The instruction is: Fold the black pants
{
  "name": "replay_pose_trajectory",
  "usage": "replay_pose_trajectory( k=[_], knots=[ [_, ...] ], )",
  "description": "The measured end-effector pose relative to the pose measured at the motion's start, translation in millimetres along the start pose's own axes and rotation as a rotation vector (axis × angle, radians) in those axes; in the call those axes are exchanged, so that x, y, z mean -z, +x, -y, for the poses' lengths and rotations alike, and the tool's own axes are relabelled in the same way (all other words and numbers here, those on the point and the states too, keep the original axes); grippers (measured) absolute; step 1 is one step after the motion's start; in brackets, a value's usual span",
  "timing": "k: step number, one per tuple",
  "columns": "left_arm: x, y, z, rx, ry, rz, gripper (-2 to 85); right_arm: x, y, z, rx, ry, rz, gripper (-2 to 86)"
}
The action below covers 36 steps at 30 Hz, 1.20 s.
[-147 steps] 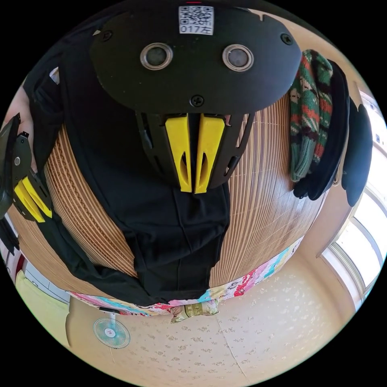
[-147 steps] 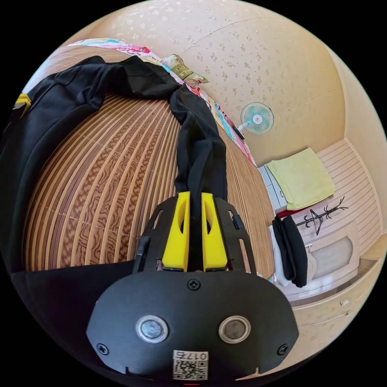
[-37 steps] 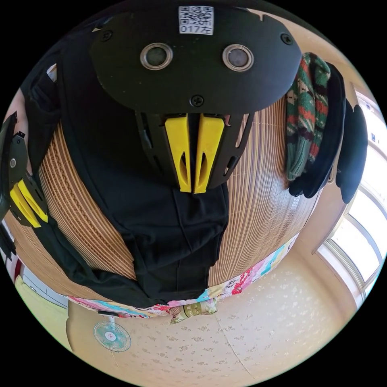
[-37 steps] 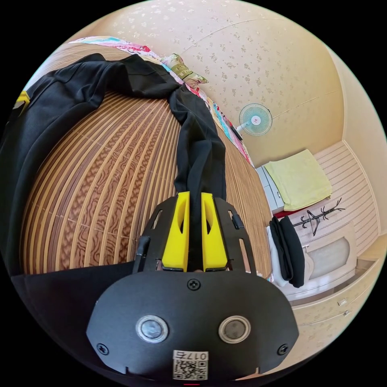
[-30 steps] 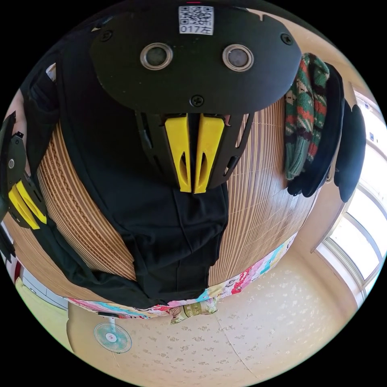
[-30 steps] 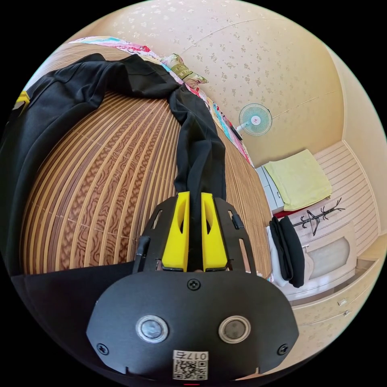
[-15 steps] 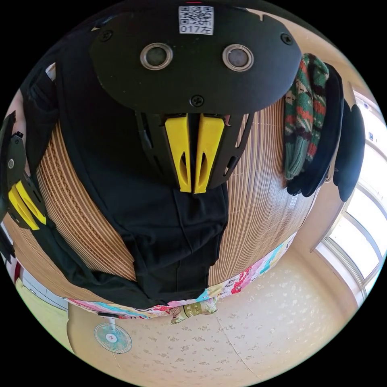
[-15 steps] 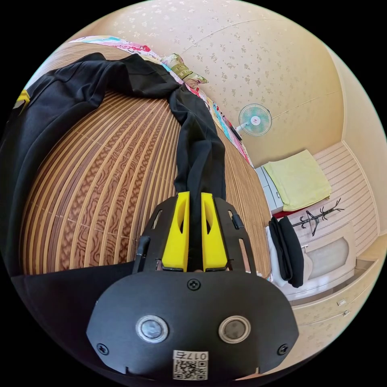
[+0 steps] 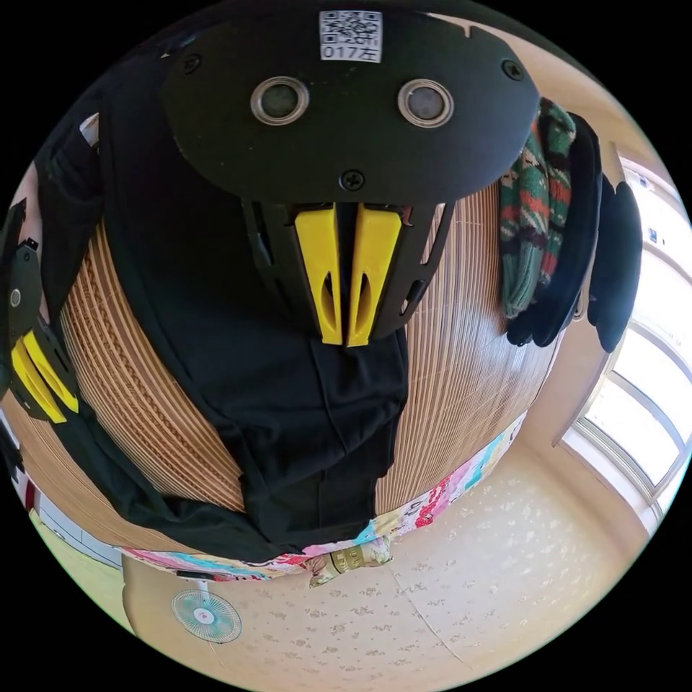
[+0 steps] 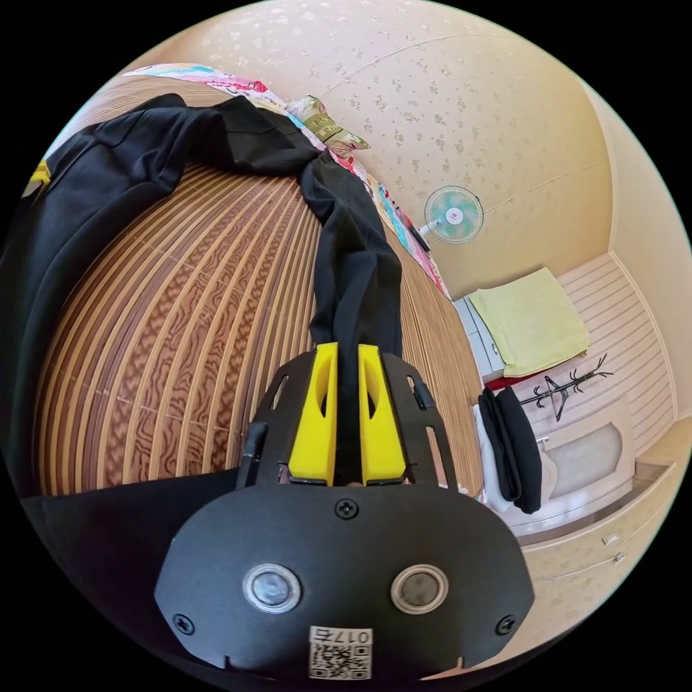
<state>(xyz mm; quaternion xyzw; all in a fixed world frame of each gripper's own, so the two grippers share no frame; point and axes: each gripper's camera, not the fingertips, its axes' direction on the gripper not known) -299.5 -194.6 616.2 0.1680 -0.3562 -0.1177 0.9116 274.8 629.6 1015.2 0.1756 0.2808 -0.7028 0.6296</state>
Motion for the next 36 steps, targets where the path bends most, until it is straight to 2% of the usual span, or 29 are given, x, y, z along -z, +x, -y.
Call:
replay_pose_trajectory(
  k=[4,7,10,17,26,29,33,36],
  knots=[
    [25.6,-36.1,-35.6,0.083,0.003,-0.150,-0.2,-1.6,-4.3,6.3,0.000,0.000,-0.004,5.8],
    [55.3,-72.1,-78.7,0.124,0.075,-0.318,-0.2,-3.5,-6.6,9.8,0.000,0.000,-0.004,5.8],
    [82.7,-93.0,-128.8,0.139,0.111,-0.404,-0.4,-6.1,-8.8,13.0,0.000,0.000,-0.009,5.7],
    [131.1,-71.5,-219.3,0.043,0.126,-0.644,0.4,-16.2,-10.8,18.0,0.002,0.001,-0.018,5.8],
    [142.3,-48.7,-140.3,-0.023,0.126,-0.890,10.4,-38.7,0.7,12.8,-0.006,-0.016,0.012,5.8],
    [140.1,-38.5,-115.0,-0.034,0.123,-0.923,12.8,-49.3,5.2,7.6,-0.003,-0.017,0.014,5.7],
    [140.2,-23.9,-100.9,-0.039,0.114,-0.878,13.5,-66.0,15.5,-2.9,-0.007,-0.017,0.021,5.7],
    [129.7,-4.3,-98.0,-0.054,0.028,-0.792,12.3,-81.8,26.0,-10.2,-0.010,-0.019,0.035,5.7]
  ],
)
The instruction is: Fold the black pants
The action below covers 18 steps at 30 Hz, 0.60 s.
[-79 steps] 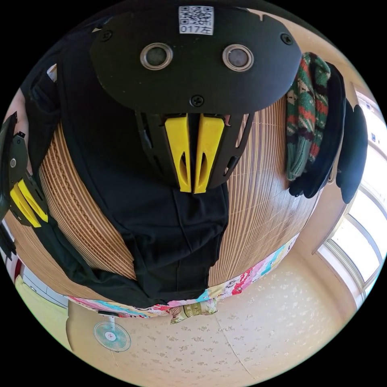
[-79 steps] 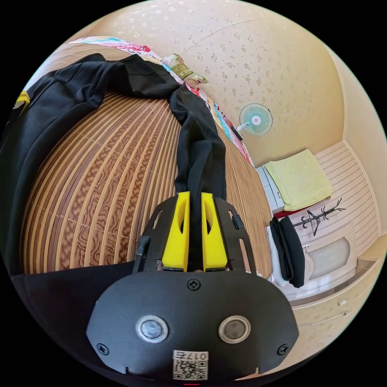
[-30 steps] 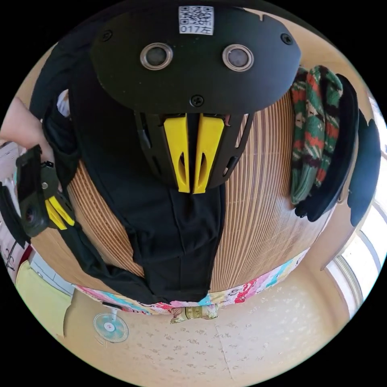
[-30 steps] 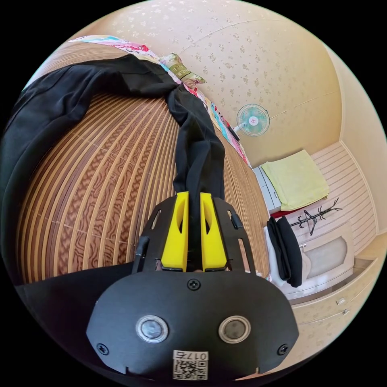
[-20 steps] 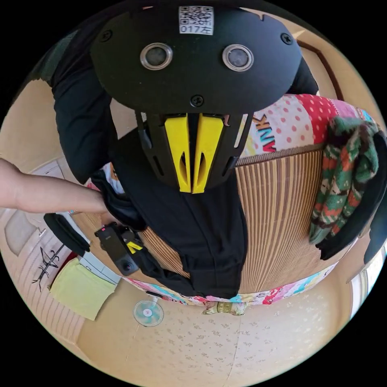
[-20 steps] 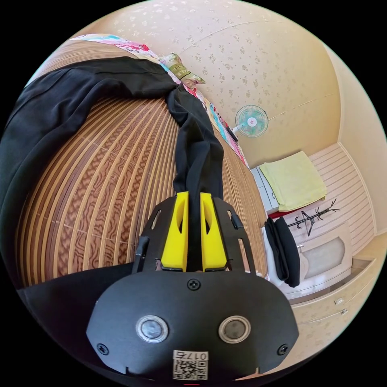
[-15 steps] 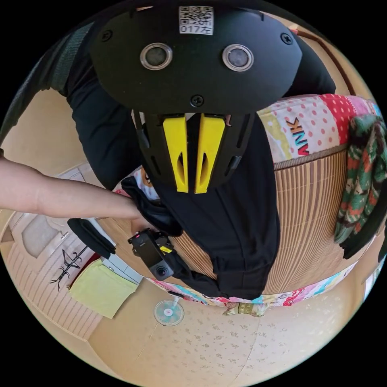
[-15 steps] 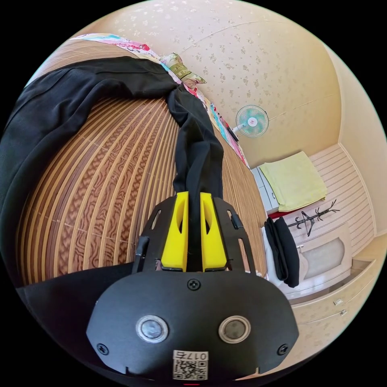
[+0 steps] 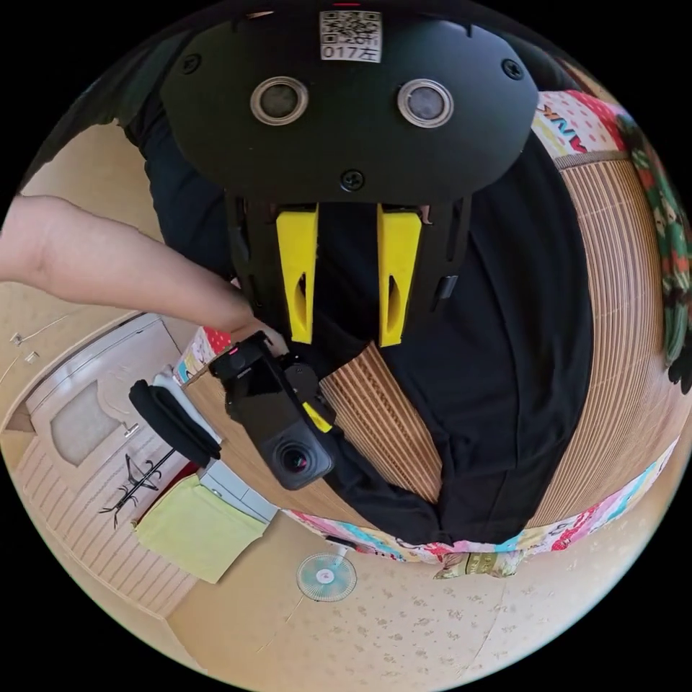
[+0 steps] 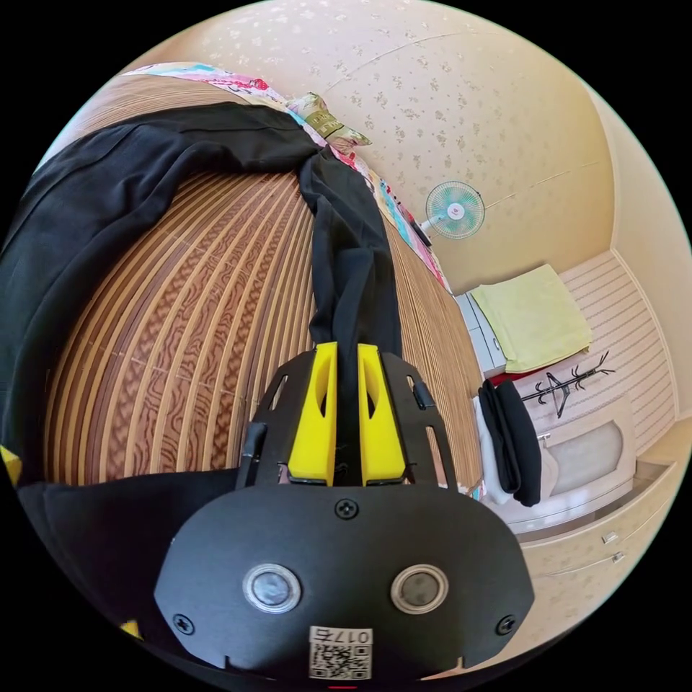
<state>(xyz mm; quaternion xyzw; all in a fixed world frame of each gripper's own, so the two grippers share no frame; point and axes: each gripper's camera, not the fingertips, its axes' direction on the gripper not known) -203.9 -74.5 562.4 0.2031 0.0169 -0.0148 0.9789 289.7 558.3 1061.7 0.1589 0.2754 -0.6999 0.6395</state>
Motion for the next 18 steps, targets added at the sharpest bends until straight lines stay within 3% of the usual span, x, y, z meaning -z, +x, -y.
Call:
replay_pose_trajectory(
  k=[5,13,18],
  knots=[
    [9.8,1.2,-7.7,0.018,-0.011,-0.025,6.1,-32.5,34.2,-8.0,0.008,-0.027,0.120,5.7],
    [83.2,7.8,-38.2,0.046,0.121,-0.337,4.0,-90.6,198.4,-103.7,-0.354,-0.024,0.835,3.7],
    [102.3,43.2,-59.4,-0.030,0.103,-0.475,3.8,-117.2,261.9,-213.7,-0.611,0.024,1.102,2.4]
  ],
)
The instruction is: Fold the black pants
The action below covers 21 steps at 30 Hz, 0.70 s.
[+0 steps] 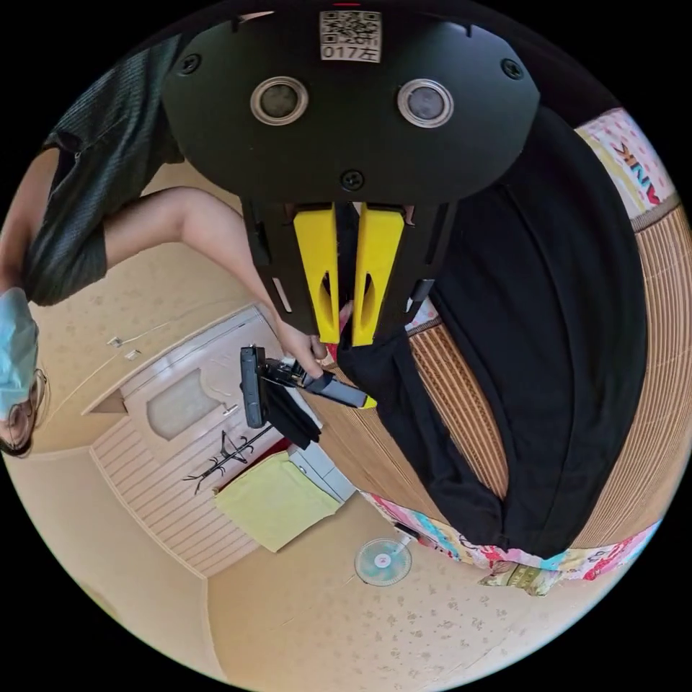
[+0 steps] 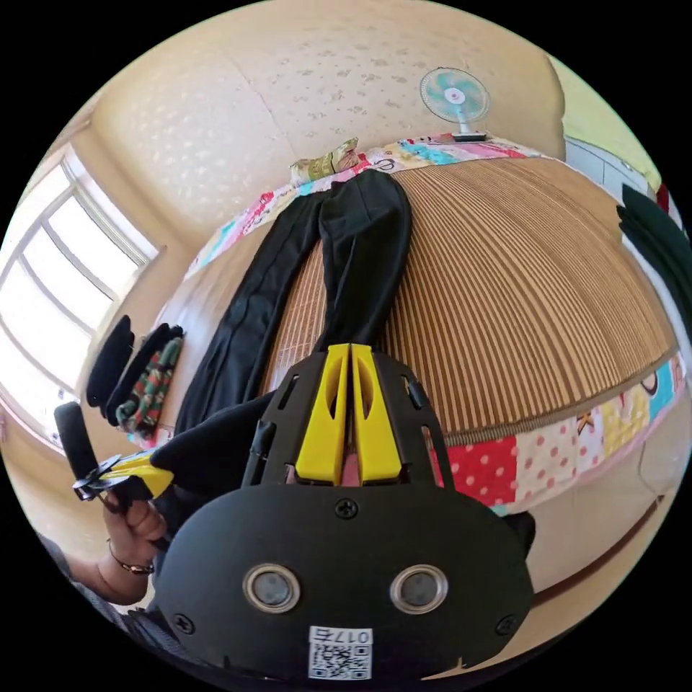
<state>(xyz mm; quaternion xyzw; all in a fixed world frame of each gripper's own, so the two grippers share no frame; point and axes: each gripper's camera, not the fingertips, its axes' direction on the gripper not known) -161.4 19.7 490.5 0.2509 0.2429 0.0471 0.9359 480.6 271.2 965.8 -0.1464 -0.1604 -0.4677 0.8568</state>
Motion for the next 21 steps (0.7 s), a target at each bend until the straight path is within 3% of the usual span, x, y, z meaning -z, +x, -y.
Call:
replay_pose_trajectory(
  k=[7,11,16,21],
  knots=[
    [-3.7,67.3,-19.6,-0.090,0.012,-0.078,-0.1,31.1,125.4,-56.3,-0.247,0.022,0.535,10.2],
    [-14.9,87.3,-15.4,-0.110,-0.026,0.008,-0.8,31.0,134.1,-50.0,-0.188,0.023,0.799,13.3],
    [-11.4,91.9,-8.3,-0.077,-0.019,0.011,-0.8,15.3,88.7,-29.8,-0.038,-0.263,0.498,9.4],
    [26.2,86.2,-5.5,-0.072,0.082,-0.088,0.8,31.9,66.7,-35.8,0.078,-0.179,0.362,4.0]
  ],
)
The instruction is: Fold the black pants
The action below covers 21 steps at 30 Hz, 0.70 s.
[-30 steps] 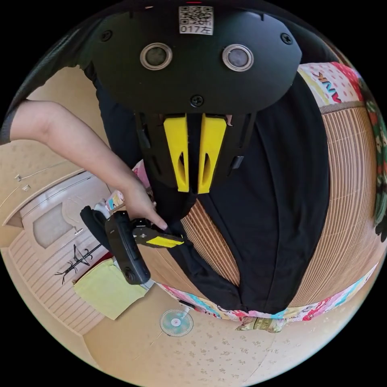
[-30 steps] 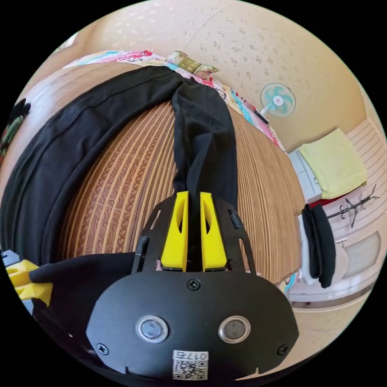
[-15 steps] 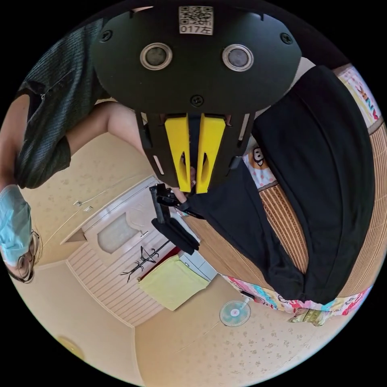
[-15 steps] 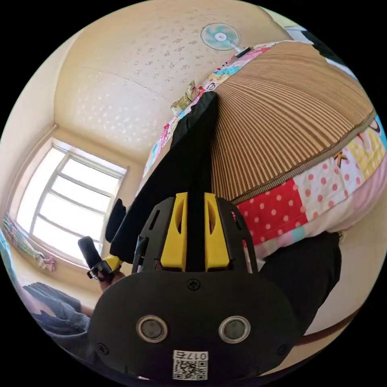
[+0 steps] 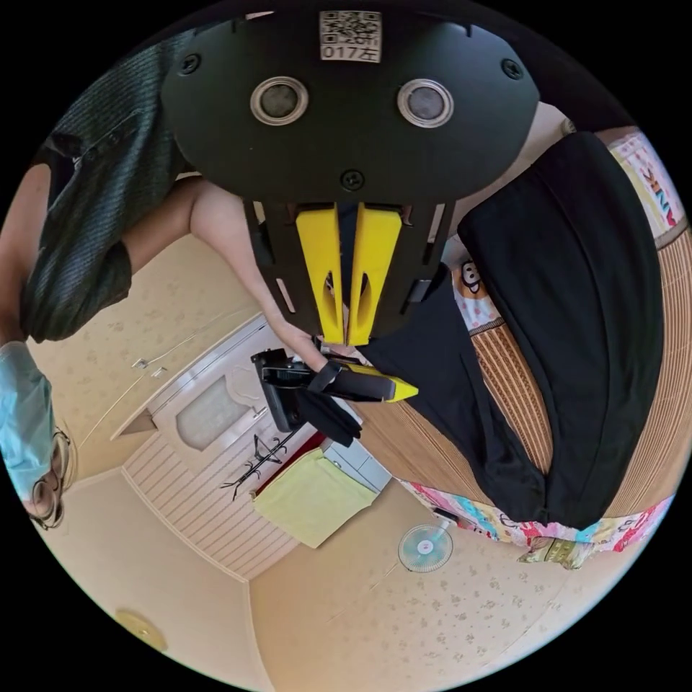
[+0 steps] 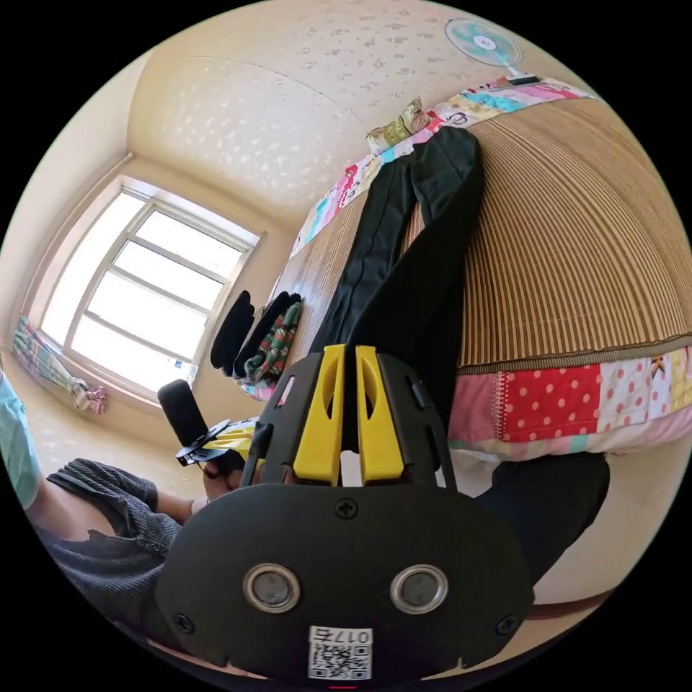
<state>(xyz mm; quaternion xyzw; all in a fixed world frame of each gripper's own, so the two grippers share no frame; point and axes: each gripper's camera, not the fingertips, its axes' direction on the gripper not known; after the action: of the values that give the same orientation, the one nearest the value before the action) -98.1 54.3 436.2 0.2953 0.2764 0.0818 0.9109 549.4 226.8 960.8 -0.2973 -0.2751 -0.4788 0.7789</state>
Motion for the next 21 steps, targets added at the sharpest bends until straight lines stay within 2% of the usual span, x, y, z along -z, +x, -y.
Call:
replay_pose_trajectory(
  k=[5,11,15,21],
  knots=[
    [39.6,-36.1,32.9,0.157,0.048,0.052,12.5,-9.8,-2.2,3.7,0.047,-0.014,0.080,3.2],
    [34.3,-89.1,105.8,0.263,-0.028,-0.019,16.8,-50.2,-2.4,13.8,0.097,-0.047,0.284,2.9],
    [14.3,-113.0,132.2,0.273,-0.115,-0.040,17.3,-99.4,-8.9,18.3,0.158,-0.182,0.278,2.7],
    [5.6,-139.0,131.6,0.284,-0.193,-0.070,6.0,-131.8,12.3,32.8,0.243,-0.437,0.358,2.1]
  ],
)
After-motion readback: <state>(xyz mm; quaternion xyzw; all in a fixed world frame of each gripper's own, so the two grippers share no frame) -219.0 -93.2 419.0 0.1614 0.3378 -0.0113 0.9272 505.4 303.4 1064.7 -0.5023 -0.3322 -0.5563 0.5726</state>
